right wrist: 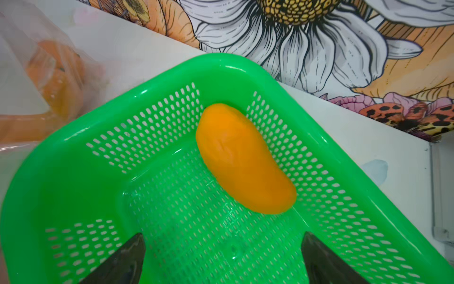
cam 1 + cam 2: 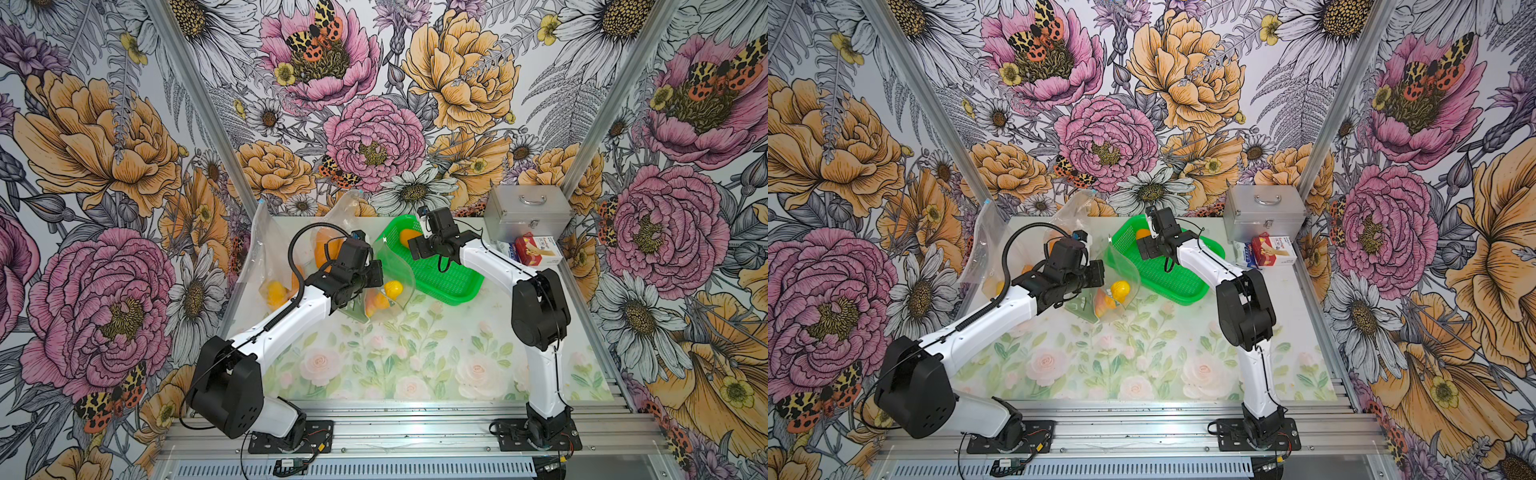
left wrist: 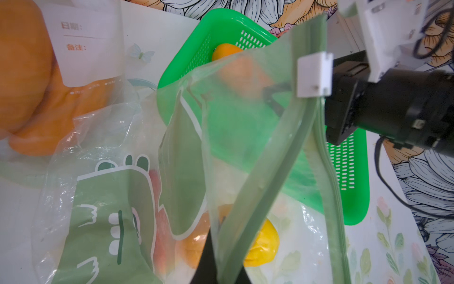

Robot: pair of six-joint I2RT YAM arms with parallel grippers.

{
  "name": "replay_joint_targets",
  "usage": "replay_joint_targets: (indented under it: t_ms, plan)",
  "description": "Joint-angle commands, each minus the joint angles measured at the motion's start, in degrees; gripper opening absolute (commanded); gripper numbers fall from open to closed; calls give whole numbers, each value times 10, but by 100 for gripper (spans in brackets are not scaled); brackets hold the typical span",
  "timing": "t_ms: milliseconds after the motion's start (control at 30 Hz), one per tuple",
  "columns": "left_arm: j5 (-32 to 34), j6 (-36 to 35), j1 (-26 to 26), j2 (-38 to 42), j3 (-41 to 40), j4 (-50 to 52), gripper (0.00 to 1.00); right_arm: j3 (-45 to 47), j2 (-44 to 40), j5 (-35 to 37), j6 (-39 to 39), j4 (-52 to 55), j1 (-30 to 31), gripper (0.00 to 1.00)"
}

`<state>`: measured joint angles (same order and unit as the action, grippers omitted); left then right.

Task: Place the mango in a zip-top bag and seal the zipper
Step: Place the mango in the zipper food storage bag, then pick up the mango from the basket.

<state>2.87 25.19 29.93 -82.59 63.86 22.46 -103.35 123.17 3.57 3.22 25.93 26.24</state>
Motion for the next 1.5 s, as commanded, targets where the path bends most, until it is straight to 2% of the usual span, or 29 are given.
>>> replay_joint_targets:
  t_ms: [0, 367, 833, 1267, 1367, 1467]
  plan:
    - [-13, 2, 6, -1, 7, -10, 0, -52, 29, 24, -41, 12, -4, 99]
    - [-18, 0, 23, -22, 22, -10, 0, -185, 150, 63, -105, 43, -4, 99]
    - [-25, 0, 24, -28, 27, -10, 0, -350, 265, 17, -146, 90, -6, 99]
    - [-25, 3, 20, -29, 22, -10, 0, -401, 304, -33, -143, 131, -12, 99]
    - [-24, 3, 19, -29, 21, -10, 0, -412, 311, -35, -143, 148, -12, 94]
    - [-25, 4, 18, -29, 21, -10, 0, -412, 309, -41, -142, 155, -14, 95]
